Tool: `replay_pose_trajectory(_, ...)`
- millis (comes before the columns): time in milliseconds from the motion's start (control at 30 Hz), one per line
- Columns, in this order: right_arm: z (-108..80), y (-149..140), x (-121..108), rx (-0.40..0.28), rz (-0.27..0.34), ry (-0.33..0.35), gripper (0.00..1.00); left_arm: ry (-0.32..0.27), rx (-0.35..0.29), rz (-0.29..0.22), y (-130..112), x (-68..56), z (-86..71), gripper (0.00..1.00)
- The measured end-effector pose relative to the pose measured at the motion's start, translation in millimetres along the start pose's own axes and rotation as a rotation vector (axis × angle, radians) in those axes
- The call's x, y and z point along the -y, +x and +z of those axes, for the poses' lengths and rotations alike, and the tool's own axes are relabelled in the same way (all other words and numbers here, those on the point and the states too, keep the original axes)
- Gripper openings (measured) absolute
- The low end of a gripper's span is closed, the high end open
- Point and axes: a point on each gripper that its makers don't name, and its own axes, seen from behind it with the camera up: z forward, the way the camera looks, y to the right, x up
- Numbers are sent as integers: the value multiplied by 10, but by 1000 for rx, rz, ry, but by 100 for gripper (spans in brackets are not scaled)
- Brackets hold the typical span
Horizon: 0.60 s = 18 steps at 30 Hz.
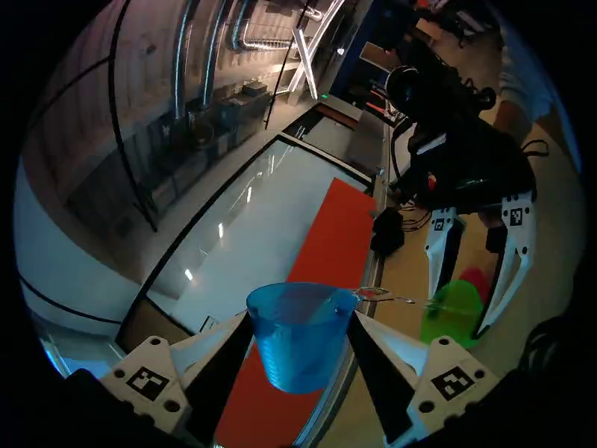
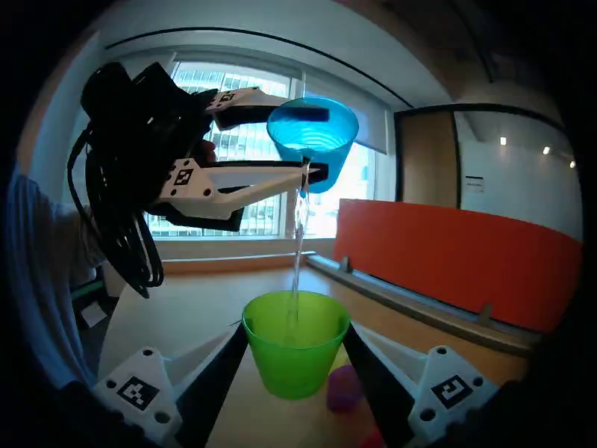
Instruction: Pour water
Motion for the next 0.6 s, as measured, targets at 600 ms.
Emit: replay_pose_trajectory(600,-20,32,-17,-8,-2,-4,91,33,-4,96,75,104,1,86)
